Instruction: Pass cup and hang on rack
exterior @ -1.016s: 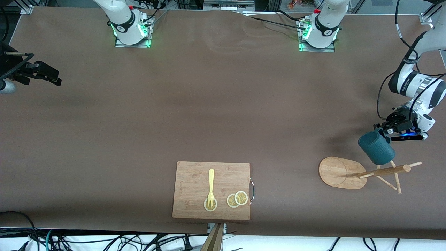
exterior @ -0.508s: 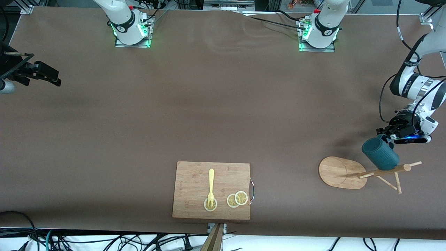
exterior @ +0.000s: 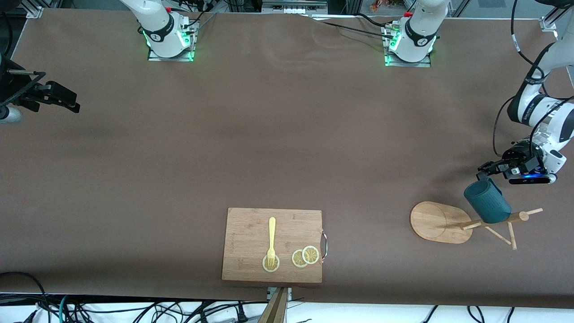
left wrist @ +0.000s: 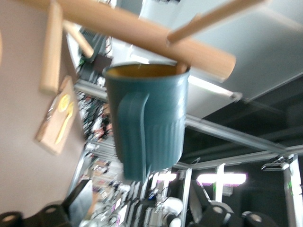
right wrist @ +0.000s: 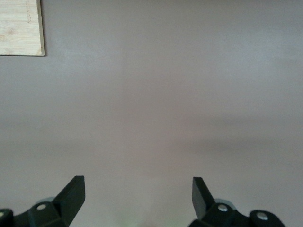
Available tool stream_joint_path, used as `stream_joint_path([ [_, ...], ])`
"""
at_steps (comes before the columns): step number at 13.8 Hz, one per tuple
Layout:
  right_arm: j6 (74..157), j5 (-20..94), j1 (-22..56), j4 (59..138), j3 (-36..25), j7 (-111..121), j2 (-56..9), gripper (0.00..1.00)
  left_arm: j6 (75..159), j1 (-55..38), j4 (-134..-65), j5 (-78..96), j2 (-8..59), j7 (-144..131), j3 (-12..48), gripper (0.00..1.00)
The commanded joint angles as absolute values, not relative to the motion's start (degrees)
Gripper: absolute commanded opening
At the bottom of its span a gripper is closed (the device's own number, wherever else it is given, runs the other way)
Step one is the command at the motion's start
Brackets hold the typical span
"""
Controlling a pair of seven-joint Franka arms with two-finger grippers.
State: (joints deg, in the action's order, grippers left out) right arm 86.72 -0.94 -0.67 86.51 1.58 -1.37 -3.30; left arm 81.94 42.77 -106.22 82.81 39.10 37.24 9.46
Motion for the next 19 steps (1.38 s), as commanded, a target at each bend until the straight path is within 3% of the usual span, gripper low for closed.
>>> stream_joint_path([
  [1, 87.2, -1.8, -0.8, 85.5, 1.9, -1.3, -3.6, 1.00, 77.3, 44.9, -106.4, 68.9, 35.0, 37.4, 9.8, 1.00],
  [7, 86.9, -1.9, -1.0, 85.5, 1.8, -1.1, -4.1, 1.00, 75.3, 40.7, -106.2, 44.1, 23.9, 36.3, 10.1, 1.00],
  [11, 87.1, -1.8, -1.0, 85.5, 1.8, -1.2, -4.3, 1.00, 75.4, 30.6, -94.5, 31.5, 21.2, 23.2, 10.1, 1.00],
  [16, 87.2, -1.8, -0.9, 85.5, 1.8, -1.2, -4.3, 1.00, 76.5, 16.9, -85.9, 14.0, 16.3, 14.9, 9.4, 1.00],
  [19, 87.2, -1.8, -0.9, 85.5, 1.8, -1.2, -4.4, 1.00, 79.4, 3.0, -82.7, 0.3, 12.4, 14.4, 2.8, 1.00],
])
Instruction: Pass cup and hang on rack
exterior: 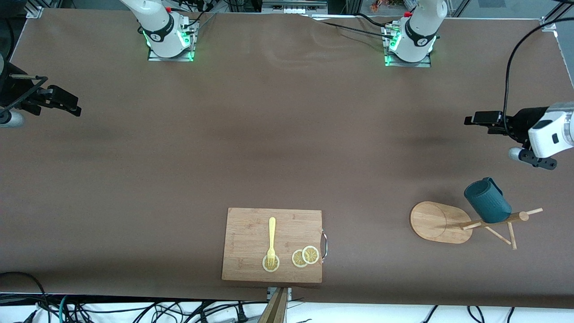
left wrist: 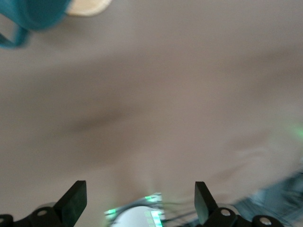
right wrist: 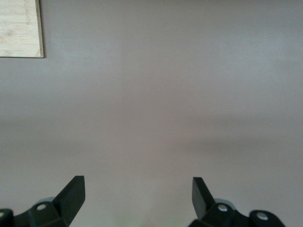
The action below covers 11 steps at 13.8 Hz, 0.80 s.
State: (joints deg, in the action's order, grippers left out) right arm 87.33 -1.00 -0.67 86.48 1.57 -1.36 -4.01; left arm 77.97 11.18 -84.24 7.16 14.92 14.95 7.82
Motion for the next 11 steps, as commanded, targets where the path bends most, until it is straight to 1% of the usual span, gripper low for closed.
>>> stream_joint_path([
  [1, 87.2, -1.8, -0.9, 85.4, 1.8, -1.2, -4.4, 1.00, 80.5, 0.6, -81.6, -1.3, 12.3, 14.4, 1.2, 1.00],
  [3, 87.3, -1.7, -0.9, 85.5, 1.8, -1.3, -4.4, 1.00, 83.9, 0.6, -80.2, -1.3, 11.5, 14.0, 1.1, 1.00],
  [6, 87.3, -1.7, -0.9, 85.5, 1.9, -1.2, -4.4, 1.00, 84.6, 0.0, -80.8, -1.1, 7.5, 12.7, 1.3, 1.00],
  [7, 87.3, -1.7, -0.9, 85.5, 1.8, -1.2, -4.3, 1.00, 83.9, 0.0, -81.2, -1.0, 6.3, 8.7, 1.4, 1.00],
  [9, 87.3, -1.7, -0.9, 85.5, 1.8, -1.3, -4.4, 1.00, 79.5, -0.2, -81.2, -0.9, 5.2, -1.3, 2.0, 1.00],
  [11, 87.3, -1.7, -0.9, 85.5, 1.8, -1.3, -4.4, 1.00, 78.6, -0.1, -83.0, 0.0, 4.1, -5.3, 2.4, 1.00],
])
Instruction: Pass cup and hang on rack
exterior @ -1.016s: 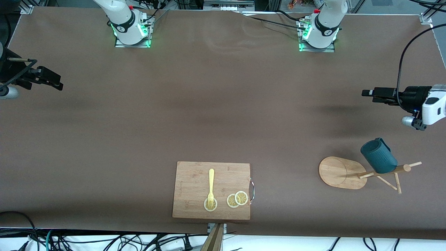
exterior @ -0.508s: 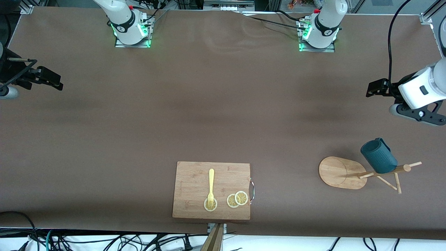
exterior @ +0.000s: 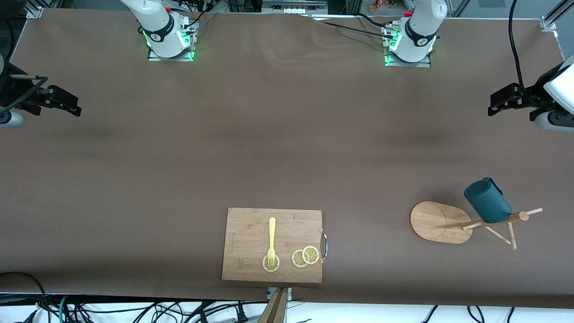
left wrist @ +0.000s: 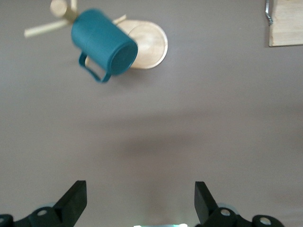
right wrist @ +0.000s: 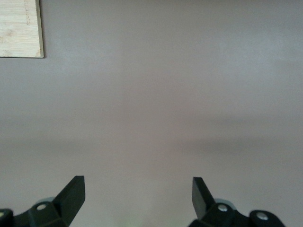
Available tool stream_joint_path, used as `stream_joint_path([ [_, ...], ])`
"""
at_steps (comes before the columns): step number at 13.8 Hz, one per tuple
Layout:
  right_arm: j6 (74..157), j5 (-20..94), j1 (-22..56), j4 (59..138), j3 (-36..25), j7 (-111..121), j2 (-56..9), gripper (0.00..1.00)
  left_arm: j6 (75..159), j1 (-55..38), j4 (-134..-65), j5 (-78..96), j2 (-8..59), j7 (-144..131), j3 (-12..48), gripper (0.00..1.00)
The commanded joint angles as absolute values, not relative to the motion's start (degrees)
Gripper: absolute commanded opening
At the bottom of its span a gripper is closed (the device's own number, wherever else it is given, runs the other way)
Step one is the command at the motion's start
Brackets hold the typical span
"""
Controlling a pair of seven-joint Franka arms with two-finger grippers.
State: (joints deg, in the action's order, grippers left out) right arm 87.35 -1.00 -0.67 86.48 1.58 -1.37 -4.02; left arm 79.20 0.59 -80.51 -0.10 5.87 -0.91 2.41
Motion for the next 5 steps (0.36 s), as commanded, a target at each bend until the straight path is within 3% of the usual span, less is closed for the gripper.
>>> stream_joint_path([
  [1, 87.3, -1.8, -0.9, 85.5, 1.8, -1.3, -4.4, 1.00, 78.7, 0.3, -84.3, 2.2, 3.5, -5.5, 2.3, 1.00],
  [5, 87.3, -1.8, -0.9, 85.4, 1.8, -1.3, -4.4, 1.00, 78.5, 0.2, -83.4, 2.3, 5.1, -6.7, 2.4, 1.00],
])
